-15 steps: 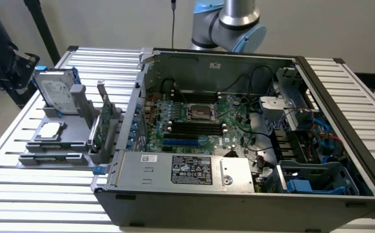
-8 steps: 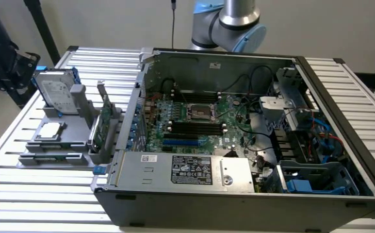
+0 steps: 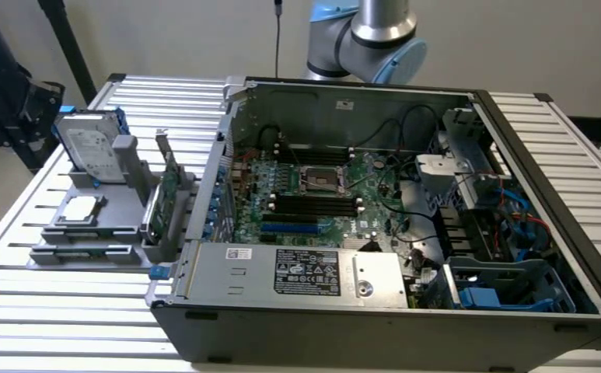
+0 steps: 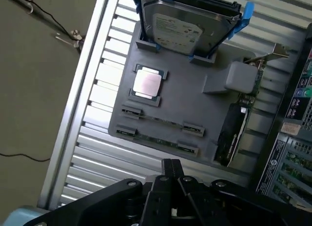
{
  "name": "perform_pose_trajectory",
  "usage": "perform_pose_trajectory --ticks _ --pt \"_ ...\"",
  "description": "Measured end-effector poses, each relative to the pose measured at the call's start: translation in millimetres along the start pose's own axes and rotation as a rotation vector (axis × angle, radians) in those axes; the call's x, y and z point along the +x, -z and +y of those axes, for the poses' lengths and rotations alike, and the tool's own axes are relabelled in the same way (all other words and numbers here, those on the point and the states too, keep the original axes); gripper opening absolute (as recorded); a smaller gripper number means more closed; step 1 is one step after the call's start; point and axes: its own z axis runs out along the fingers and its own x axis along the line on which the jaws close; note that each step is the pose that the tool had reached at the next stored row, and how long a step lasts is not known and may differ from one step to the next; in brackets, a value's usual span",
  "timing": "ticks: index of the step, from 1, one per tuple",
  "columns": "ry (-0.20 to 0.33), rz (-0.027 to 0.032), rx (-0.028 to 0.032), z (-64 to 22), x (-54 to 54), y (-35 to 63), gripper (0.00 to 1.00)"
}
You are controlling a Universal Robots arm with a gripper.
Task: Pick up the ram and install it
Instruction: 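Pick up the ram and move it above insertion slot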
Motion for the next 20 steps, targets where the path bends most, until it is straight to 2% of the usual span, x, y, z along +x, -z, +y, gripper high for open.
perform_pose_trajectory --ticks 20 --pt "0.364 0.0053 -0.0029 0.0 0.0 -2.9 0.11"
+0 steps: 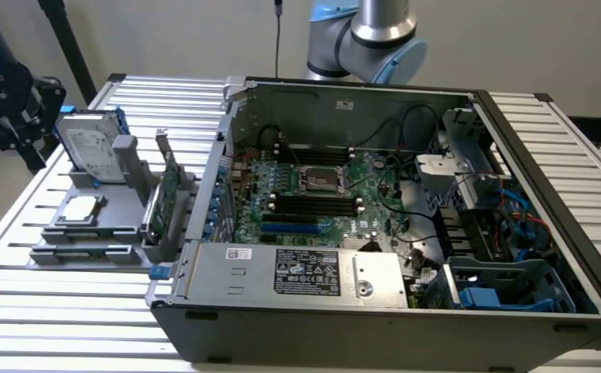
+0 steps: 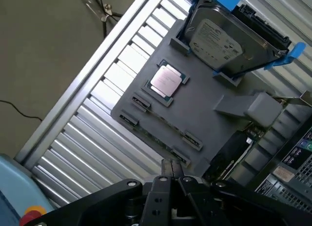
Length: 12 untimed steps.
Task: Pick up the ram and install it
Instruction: 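Pick up the ram and move it above insertion slot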
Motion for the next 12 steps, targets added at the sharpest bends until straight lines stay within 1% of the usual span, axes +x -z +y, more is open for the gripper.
perform_pose_trajectory --ticks 12 --pt "0.217 0.0031 -0.0017 0.0 0.0 -1.8 0.11"
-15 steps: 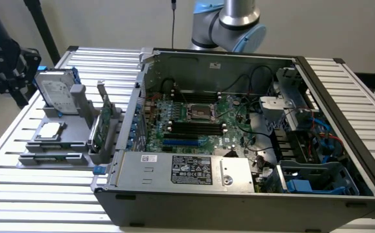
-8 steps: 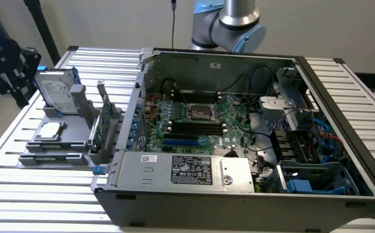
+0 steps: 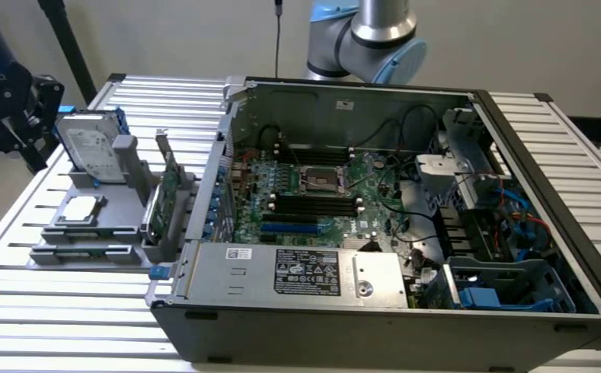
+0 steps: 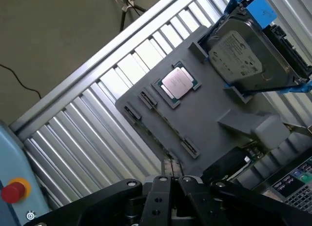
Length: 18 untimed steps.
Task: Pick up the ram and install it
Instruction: 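Pick up the ram and move it above insertion slot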
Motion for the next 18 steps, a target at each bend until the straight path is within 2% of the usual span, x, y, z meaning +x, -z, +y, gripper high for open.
perform_pose_trajectory --ticks 18 --pt "0.328 0.0046 -0.0026 0.0 0.0 -2.6 0.11"
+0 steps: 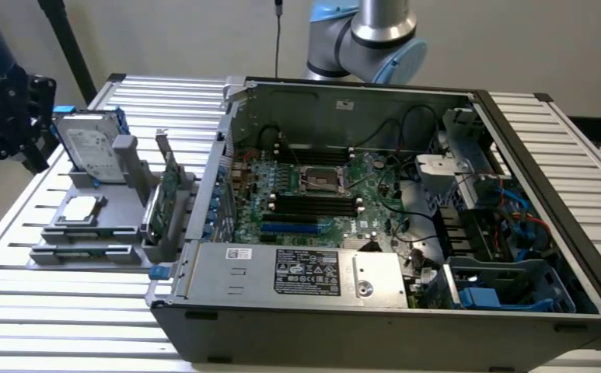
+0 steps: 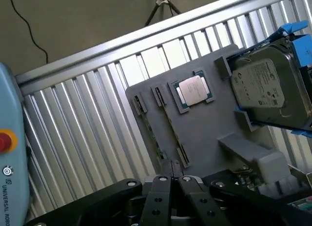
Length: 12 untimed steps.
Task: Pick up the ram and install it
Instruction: 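Pick up the ram and move it above insertion slot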
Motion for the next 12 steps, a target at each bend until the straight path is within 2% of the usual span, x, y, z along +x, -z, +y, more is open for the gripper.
perform_pose_trajectory --ticks 12 --pt "0.219 0.0032 -0.0018 -0.1 0.0 -1.7 0.11"
